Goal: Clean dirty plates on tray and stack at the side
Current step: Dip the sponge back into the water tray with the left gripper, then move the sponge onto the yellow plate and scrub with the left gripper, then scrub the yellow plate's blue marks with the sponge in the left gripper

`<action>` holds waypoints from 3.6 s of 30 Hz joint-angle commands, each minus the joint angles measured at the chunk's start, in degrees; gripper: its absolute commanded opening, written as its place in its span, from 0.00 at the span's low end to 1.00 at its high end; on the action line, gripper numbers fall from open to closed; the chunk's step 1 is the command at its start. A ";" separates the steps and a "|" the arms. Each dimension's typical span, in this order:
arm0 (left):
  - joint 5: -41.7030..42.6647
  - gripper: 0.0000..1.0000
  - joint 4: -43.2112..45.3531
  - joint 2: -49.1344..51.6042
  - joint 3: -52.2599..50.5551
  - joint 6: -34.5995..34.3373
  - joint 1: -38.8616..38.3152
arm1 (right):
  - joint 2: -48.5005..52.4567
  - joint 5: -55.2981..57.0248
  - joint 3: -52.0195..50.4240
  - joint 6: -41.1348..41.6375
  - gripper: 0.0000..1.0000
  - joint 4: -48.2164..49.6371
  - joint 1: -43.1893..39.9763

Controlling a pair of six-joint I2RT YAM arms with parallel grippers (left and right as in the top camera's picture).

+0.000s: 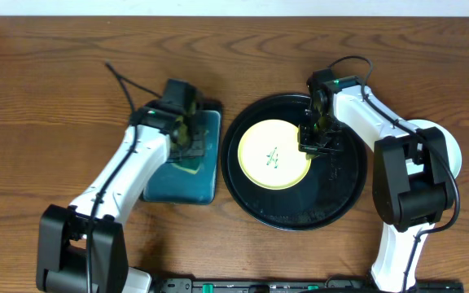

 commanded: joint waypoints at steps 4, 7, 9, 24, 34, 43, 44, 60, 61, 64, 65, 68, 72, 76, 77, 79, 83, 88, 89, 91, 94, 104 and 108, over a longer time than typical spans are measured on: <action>-1.20 0.08 0.74 -0.22 7.85 1.95 -5.99 | 0.81 5.95 -0.28 1.79 0.01 0.37 0.63; 1.55 0.07 3.23 0.00 7.87 1.75 -9.11 | 0.81 5.95 -0.28 1.79 0.01 0.37 0.74; 4.66 0.07 5.09 0.66 7.87 1.73 -11.06 | 0.81 5.95 -0.28 1.79 0.01 0.37 0.74; 12.44 0.08 15.76 13.31 7.87 -2.62 -22.40 | 0.81 5.95 -0.28 1.79 0.01 0.33 0.74; 11.26 0.08 18.78 20.02 7.85 -2.82 -24.04 | 0.81 5.95 -0.28 1.79 0.01 0.33 0.74; -1.40 0.08 16.28 24.20 7.85 -9.05 -23.65 | 0.81 5.95 -0.28 1.79 0.01 0.13 0.74; -2.36 0.08 15.82 24.20 7.85 -9.73 -23.52 | 0.81 5.95 -0.28 1.79 0.01 0.11 0.74; 6.12 0.08 9.29 20.31 8.11 -8.39 -18.34 | 0.81 5.97 -0.28 1.77 0.01 0.15 0.74; 8.55 0.07 9.35 19.21 8.28 -6.58 -18.47 | 0.81 5.97 -0.28 1.77 0.01 0.15 0.74; 15.21 0.07 10.58 15.69 8.41 -1.51 -18.58 | 0.81 5.97 -0.28 1.79 0.01 0.15 0.74; 17.14 0.08 11.39 14.58 8.41 -0.07 -18.56 | 0.81 5.97 -0.28 1.79 0.01 0.15 0.74; 18.38 0.07 13.55 12.79 8.41 0.72 -18.56 | 0.81 5.95 -0.28 1.79 0.01 0.15 0.74; 17.75 0.08 15.63 13.40 8.39 0.37 -18.58 | 0.81 5.95 -0.28 1.79 0.01 0.13 0.74; 17.77 0.08 17.27 15.41 8.39 -1.42 -18.58 | 0.81 5.95 -0.28 1.79 0.01 0.15 0.74; 17.77 0.08 17.66 15.91 8.39 -2.32 -18.58 | 0.81 5.95 -0.28 1.79 0.01 0.15 0.74; 17.81 0.08 18.62 17.14 8.35 -3.89 -18.58 | 0.81 5.95 -0.28 1.79 0.01 0.15 0.74; 17.84 0.08 19.23 19.39 8.35 -5.11 -19.34 | 0.81 5.95 -0.28 1.79 0.01 0.15 0.74; 17.84 0.08 19.19 20.96 8.28 -5.11 -21.97 | 0.81 5.95 -0.28 1.79 0.01 0.26 0.74; 17.84 0.08 19.06 21.22 8.28 -5.11 -22.67 | 0.81 5.97 -0.28 1.79 0.01 0.26 0.74; 17.79 0.08 18.51 21.70 8.17 -5.07 -24.30 | 0.81 5.97 -0.28 1.79 0.01 0.26 0.74; 17.31 0.08 17.42 22.21 8.02 -4.85 -26.05 | 0.81 5.97 -0.28 1.77 0.01 0.17 0.74; 8.20 0.08 15.82 22.18 8.02 -5.46 -23.50 | 0.81 5.97 -0.28 1.77 0.01 0.13 0.74; 6.19 0.08 15.91 22.18 8.02 -6.60 -20.63 | 0.81 5.97 -0.28 1.77 0.01 0.13 0.74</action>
